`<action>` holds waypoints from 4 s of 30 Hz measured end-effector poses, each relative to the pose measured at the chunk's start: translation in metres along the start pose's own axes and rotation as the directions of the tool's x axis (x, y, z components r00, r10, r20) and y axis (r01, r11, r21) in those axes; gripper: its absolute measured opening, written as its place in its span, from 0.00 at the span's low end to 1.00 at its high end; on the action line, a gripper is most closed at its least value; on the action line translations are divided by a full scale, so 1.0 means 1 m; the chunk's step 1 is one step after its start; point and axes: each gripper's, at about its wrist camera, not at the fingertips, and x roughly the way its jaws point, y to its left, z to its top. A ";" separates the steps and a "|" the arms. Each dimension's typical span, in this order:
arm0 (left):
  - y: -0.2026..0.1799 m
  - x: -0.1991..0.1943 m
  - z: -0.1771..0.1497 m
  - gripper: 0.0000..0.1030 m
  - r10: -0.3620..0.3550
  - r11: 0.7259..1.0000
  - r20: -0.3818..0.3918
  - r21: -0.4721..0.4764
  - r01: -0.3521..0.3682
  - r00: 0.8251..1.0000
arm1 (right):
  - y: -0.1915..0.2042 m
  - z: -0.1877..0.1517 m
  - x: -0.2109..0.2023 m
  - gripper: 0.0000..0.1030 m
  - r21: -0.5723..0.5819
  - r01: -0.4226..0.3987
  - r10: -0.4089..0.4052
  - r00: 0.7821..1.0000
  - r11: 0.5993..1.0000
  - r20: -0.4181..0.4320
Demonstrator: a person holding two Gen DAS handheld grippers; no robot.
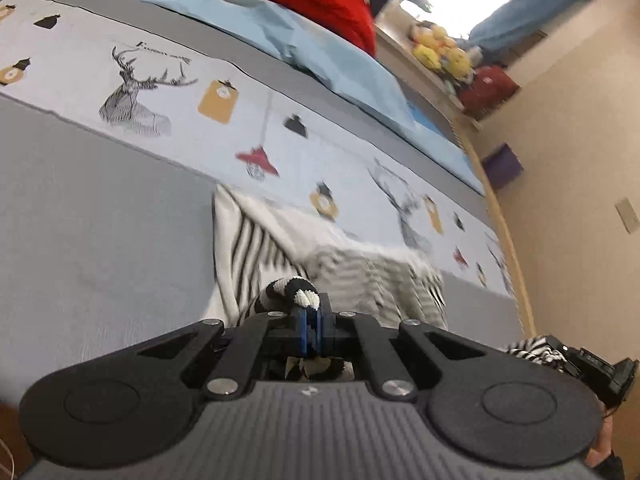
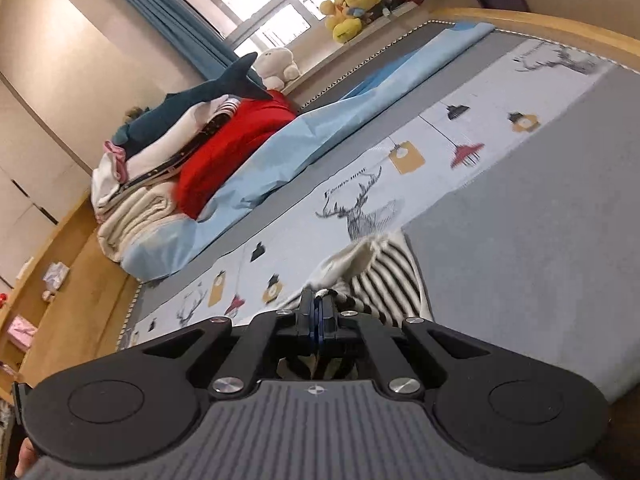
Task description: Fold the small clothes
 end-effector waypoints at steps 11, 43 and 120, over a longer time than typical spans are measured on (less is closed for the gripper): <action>0.060 0.157 0.079 0.08 0.100 0.953 -0.100 -0.278 -0.124 0.990 | -0.020 0.067 0.214 0.03 -0.024 0.196 -0.197 0.979 0.980 -0.048; -0.016 0.178 0.080 0.15 0.173 0.985 0.064 -0.010 -0.173 0.983 | 0.021 0.039 0.266 0.10 -0.125 0.205 -0.225 0.959 0.971 -0.172; 0.047 0.108 0.006 0.45 0.196 0.979 -0.132 -0.028 -0.201 0.972 | -0.015 0.017 0.156 0.40 -0.281 0.285 -0.312 0.949 0.916 -0.054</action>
